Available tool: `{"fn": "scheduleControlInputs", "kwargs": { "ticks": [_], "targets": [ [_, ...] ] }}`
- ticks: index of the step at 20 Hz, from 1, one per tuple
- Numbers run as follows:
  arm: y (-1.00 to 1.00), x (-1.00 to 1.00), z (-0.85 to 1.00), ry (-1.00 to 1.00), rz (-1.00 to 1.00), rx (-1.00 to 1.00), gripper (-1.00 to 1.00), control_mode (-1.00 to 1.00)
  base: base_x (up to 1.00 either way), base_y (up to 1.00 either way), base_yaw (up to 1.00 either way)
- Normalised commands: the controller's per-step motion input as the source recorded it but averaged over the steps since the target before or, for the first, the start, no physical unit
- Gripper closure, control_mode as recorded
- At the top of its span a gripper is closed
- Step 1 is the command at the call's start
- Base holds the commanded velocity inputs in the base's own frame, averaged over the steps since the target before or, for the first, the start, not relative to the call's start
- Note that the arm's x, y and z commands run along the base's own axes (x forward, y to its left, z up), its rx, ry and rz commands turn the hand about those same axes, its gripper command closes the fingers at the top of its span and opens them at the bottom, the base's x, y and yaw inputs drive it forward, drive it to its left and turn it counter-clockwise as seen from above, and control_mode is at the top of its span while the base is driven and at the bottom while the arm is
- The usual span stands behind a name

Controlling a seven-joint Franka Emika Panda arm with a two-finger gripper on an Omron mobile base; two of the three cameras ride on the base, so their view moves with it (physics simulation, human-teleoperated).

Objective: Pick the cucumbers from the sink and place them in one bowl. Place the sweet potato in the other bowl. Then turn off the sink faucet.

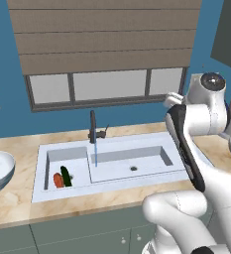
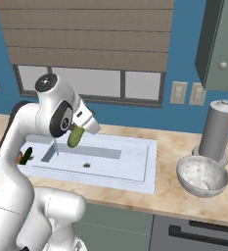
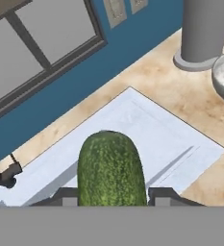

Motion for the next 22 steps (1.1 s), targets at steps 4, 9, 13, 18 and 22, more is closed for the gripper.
{"fn": "scheduleControlInputs", "kwargs": {
  "ticks": [4,9,13,18,22],
  "targets": [
    [-1.00,0.03,0.00,0.01,-0.18,0.00,1.00,-1.00,0.00,0.00,0.00],
    [-0.99,0.08,0.00,0.01,-0.24,0.00,1.00,-1.00,0.00,0.00,0.00],
    [-0.87,0.03,0.00,0.00,-0.16,0.00,1.00,-1.00,0.00,0.00,0.00],
    [-0.78,0.10,0.00,0.00,-0.06,0.00,1.00,-1.00,0.00,0.00,0.00],
    [-0.79,0.03,-0.06,0.03,0.00,0.07,1.00,-1.00,0.00,0.00,0.00]
  ]
}}
